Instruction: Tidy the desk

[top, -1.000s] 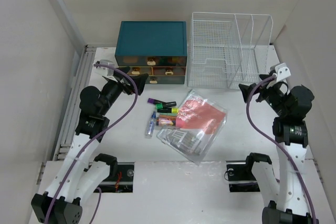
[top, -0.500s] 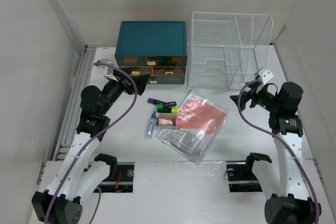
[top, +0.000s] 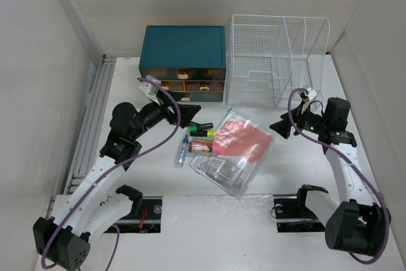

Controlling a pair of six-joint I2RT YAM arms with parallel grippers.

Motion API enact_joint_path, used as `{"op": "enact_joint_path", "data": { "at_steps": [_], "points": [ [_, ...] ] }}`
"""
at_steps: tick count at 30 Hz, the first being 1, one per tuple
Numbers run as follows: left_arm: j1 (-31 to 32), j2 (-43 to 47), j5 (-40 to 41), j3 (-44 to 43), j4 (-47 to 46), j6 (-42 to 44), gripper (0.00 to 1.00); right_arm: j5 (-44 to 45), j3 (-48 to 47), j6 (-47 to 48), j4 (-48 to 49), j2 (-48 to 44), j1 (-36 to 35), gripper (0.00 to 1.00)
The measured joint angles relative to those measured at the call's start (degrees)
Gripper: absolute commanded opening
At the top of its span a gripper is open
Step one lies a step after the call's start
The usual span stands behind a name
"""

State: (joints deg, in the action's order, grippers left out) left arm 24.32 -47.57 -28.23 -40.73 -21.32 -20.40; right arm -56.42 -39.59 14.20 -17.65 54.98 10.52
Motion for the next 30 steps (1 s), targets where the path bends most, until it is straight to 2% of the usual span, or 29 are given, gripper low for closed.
{"op": "enact_joint_path", "data": {
  "at_steps": [8, 15, 21, 30],
  "points": [
    [4.1, 5.8, 2.7, 3.6, 3.5, -3.6, 0.9, 4.8, 4.0, -11.5, 5.7, 4.9, -1.3, 0.83],
    [6.4, 7.3, 6.6, 8.7, 3.3, -6.7, 0.88, 13.4, 7.2, -16.0, 7.5, 8.8, -5.0, 0.81],
    [7.8, 0.8, 7.4, 10.6, 0.0, -7.8, 0.88, 19.2, 7.2, -17.1, 8.0, 15.9, -5.0, 0.82],
    [16.8, -10.4, 9.6, 12.8, -7.4, -6.2, 0.89, 20.7, 7.2, -19.3, 9.7, 19.7, -4.9, 0.82]
  ]
}}
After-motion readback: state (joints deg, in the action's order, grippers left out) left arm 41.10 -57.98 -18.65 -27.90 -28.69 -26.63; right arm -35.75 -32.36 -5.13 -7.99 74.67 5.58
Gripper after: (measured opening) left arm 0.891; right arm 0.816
